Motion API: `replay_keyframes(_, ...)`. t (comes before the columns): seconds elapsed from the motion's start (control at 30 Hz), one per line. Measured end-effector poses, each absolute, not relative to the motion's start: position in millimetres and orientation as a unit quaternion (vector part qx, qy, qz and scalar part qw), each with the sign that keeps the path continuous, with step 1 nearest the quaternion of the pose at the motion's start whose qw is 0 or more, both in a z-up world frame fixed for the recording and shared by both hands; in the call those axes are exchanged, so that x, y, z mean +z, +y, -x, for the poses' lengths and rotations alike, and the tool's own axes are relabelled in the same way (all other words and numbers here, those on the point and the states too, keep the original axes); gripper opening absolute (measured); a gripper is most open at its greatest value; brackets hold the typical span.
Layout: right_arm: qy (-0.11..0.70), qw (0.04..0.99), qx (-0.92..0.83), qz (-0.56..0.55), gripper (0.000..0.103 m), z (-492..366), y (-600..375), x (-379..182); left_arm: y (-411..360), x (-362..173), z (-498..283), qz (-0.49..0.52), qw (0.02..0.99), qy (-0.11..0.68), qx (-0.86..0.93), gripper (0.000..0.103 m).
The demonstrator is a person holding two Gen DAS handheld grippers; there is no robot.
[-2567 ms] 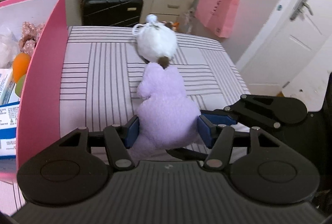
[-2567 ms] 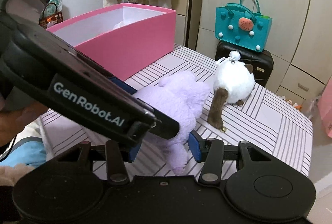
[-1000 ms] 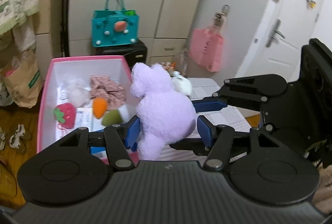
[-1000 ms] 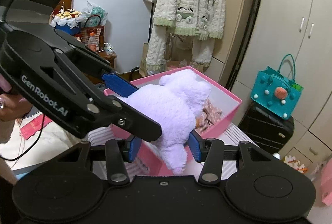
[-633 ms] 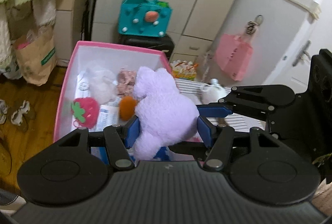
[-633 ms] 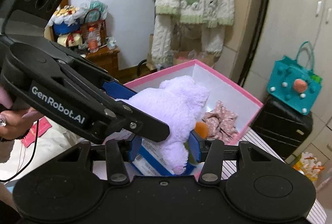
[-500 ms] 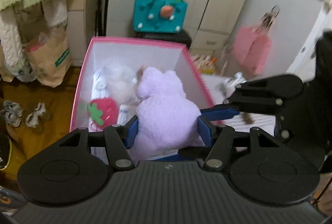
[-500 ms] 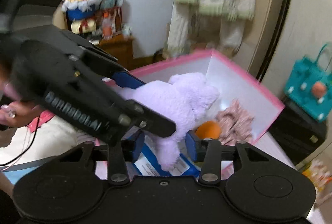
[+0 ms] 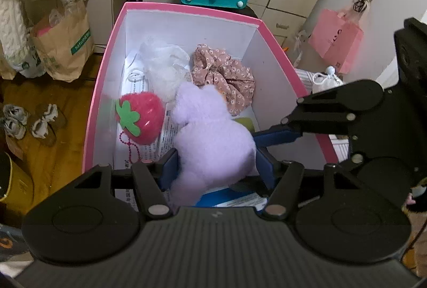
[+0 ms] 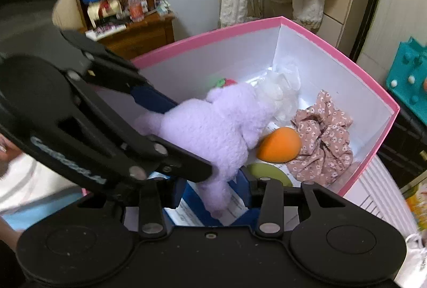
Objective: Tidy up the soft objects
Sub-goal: 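Open both tools to drop the lilac plush into the box, then move both tools from the box toward the white cat plush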
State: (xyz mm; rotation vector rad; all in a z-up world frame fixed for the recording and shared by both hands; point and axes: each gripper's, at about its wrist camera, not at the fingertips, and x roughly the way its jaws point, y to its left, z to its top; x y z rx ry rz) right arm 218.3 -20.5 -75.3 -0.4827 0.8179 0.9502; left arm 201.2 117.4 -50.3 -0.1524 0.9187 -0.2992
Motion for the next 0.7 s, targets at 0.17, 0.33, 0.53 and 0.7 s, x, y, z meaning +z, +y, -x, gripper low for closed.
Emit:
replay_keyframes(0.17, 0.36, 0.796, 0.429, 0.229, 0.05, -199, -28, -68, 123, -32, -177, 0.052, 0.904, 0.402, -0.14, 0.069)
replay_keyframes(0.33, 0.348, 0.818, 0.416, 0.194, 0.052, -183, -53, -49, 126, -11, -153, 0.027, 0.916, 0.376, -0.135, 0.07)
replay_keyframes(0.53, 0.339, 0.838, 0.402, 0.145, 0.054, -162, -91, -23, 117, 11, -134, 0.025, 0.909, 0.382, -0.164, 0.07)
replay_keyframes(0.7, 0.327, 0.849, 0.395, 0.126, 0.057, -137, -123, -5, 101, 26, -119, 0.025, 0.897, 0.397, -0.194, 0.07)
